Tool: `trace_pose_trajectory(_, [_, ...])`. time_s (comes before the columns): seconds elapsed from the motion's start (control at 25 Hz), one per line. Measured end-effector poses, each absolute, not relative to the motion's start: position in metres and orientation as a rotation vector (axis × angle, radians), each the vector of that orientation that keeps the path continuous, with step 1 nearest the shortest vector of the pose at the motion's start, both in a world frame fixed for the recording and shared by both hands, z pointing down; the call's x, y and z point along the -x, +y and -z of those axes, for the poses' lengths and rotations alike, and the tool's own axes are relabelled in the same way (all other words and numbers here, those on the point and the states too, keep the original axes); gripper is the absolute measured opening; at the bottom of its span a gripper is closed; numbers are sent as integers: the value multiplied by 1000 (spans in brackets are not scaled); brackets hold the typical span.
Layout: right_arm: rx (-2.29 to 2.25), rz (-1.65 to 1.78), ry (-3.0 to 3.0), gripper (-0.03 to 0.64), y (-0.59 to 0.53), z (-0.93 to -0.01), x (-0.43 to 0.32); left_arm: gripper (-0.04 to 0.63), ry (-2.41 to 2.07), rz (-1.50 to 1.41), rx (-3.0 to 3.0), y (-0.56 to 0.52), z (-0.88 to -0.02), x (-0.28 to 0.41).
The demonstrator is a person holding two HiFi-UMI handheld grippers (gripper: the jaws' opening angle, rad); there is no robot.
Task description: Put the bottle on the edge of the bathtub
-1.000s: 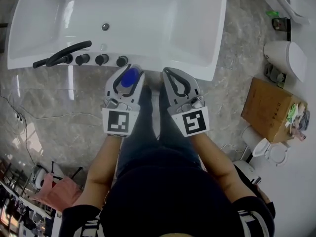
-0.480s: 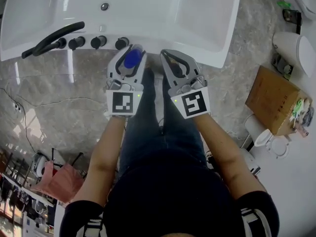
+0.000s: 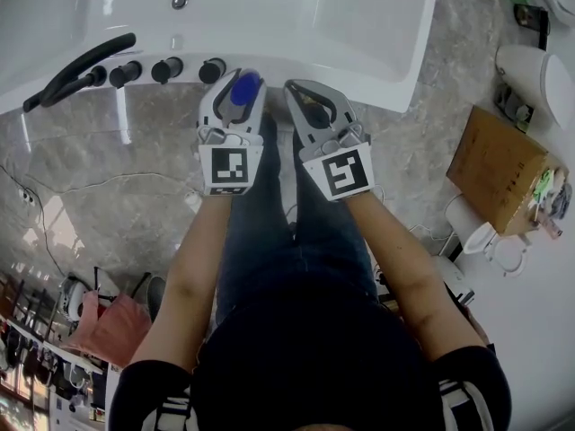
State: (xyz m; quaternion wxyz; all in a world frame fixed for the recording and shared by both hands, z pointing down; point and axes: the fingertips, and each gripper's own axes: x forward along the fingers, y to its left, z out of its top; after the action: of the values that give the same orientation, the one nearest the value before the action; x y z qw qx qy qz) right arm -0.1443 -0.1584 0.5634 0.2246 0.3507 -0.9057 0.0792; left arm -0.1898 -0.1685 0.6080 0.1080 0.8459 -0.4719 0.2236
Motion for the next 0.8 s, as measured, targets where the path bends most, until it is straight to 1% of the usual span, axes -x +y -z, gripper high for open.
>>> trace_pose_trajectory(0.48, [-989, -260, -2463, 17, -161, -583, 131, 156, -1340, -702, -2447, -182, -649, 169])
trace_pose_trajectory(0.72, [-977, -351, -2508, 18, -164, -586, 129, 156, -1331, -709, -2459, -186, -655, 163])
trace_pose_trajectory(0.76, [-959, -377, -2532, 24, -164, -584, 132, 156, -1331, -708, -2464, -186, -655, 162])
trace_pose_trajectory(0.8, [-938, -408, -2557, 107, -164, -583, 136, 156, -1332, -705, -2468, -187, -655, 162])
